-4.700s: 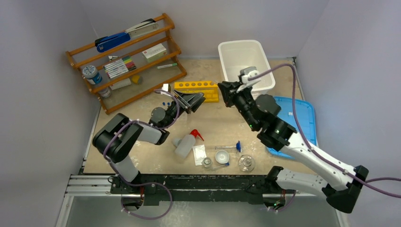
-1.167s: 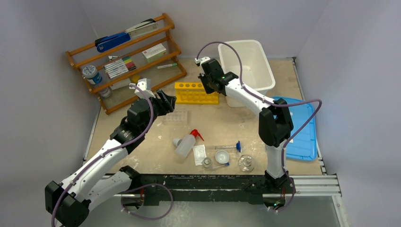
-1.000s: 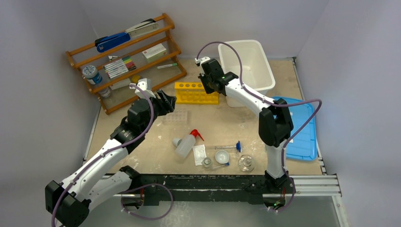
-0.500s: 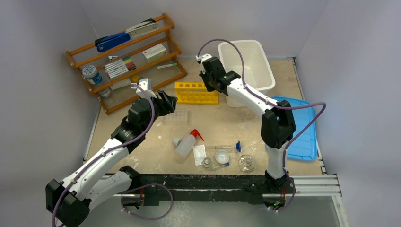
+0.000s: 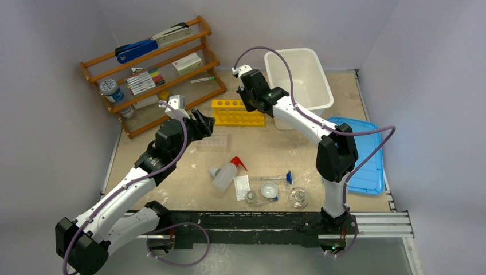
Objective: Organize the chemistry lab equipment
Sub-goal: Insert the test tube into the slot of the test tube rack.
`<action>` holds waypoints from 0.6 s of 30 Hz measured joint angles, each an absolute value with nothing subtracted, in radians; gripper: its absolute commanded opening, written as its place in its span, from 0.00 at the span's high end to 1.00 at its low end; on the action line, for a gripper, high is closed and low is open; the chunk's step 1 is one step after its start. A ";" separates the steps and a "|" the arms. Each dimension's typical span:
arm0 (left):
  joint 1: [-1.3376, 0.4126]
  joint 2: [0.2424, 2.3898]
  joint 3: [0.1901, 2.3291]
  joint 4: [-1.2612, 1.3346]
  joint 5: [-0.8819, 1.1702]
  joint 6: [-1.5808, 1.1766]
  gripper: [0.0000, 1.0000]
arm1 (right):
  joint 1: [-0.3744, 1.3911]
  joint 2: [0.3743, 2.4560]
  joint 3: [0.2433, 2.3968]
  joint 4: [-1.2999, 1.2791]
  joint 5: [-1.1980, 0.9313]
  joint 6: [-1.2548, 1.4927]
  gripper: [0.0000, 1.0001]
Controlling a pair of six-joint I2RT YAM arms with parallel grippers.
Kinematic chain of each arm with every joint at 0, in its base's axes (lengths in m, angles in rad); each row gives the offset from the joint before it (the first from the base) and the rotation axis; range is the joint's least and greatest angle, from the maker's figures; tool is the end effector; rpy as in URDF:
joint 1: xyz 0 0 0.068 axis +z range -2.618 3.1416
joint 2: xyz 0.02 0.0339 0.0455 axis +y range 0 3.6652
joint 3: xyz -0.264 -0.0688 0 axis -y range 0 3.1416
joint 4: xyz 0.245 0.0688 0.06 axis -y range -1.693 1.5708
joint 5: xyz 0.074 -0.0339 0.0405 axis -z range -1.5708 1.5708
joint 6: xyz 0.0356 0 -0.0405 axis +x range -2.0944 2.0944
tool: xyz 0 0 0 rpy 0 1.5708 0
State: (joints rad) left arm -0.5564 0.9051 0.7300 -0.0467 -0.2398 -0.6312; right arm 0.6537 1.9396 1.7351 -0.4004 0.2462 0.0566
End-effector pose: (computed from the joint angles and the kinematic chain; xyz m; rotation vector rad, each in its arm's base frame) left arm 0.1867 -0.1061 0.3136 -0.2437 1.8152 -0.6336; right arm 0.3677 0.2707 0.3070 -0.5000 2.0997 0.1429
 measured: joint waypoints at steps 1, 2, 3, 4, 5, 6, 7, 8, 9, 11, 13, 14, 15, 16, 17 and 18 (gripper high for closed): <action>-0.556 0.905 0.730 -0.047 -0.240 -0.631 0.42 | 0.654 1.940 1.735 -0.400 0.247 0.057 1.00; -0.556 0.905 0.730 -0.047 -0.240 -0.632 0.42 | 0.654 1.940 1.735 -0.401 0.247 0.057 1.00; -0.556 0.905 0.730 -0.047 -0.240 -0.631 0.42 | 0.654 1.940 1.735 -0.402 0.247 0.057 1.00; -0.556 0.905 0.730 -0.047 -0.240 -0.631 0.42 | 0.654 1.940 1.735 -0.403 0.247 0.057 1.00; -0.556 0.905 0.730 -0.047 -0.240 -0.631 0.42 | 0.654 1.940 1.735 -0.406 0.249 0.059 1.00; -0.556 0.905 0.730 -0.047 -0.240 -0.631 0.42 | 0.654 1.940 1.735 -0.407 0.250 0.060 1.00; -0.556 0.905 0.730 -0.047 -0.240 -0.631 0.42 | 0.654 1.940 1.735 -0.409 0.250 0.061 1.00; -0.556 0.905 0.730 -0.047 -0.240 -0.631 0.42 | 0.654 1.940 1.735 -0.410 0.250 0.061 1.00; -0.556 0.905 0.730 -0.047 -0.239 -0.631 0.42 | 0.654 1.940 1.735 -0.412 0.251 0.061 1.00; -0.556 0.905 0.730 -0.047 -0.239 -0.631 0.42 | 0.654 1.940 1.735 -0.414 0.250 0.061 1.00; -0.556 0.905 0.730 -0.047 -0.239 -0.632 0.42 | 0.654 1.940 1.735 -0.414 0.249 0.061 1.00; -0.556 0.905 0.730 -0.047 -0.239 -0.631 0.42 | 0.654 1.940 1.735 -0.414 0.249 0.061 1.00; -0.556 0.905 0.730 -0.047 -0.239 -0.632 0.42 | 0.654 1.940 1.735 -0.415 0.249 0.061 1.00; -0.556 0.905 0.730 -0.047 -0.239 -0.632 0.42 | 0.654 1.940 1.735 -0.415 0.249 0.061 1.00; -0.556 0.905 0.730 -0.047 -0.239 -0.632 0.42 | 0.654 1.940 1.735 -0.416 0.249 0.061 1.00; -0.556 0.905 0.730 -0.047 -0.239 -0.631 0.42 | 0.654 1.940 1.735 -0.415 0.249 0.061 1.00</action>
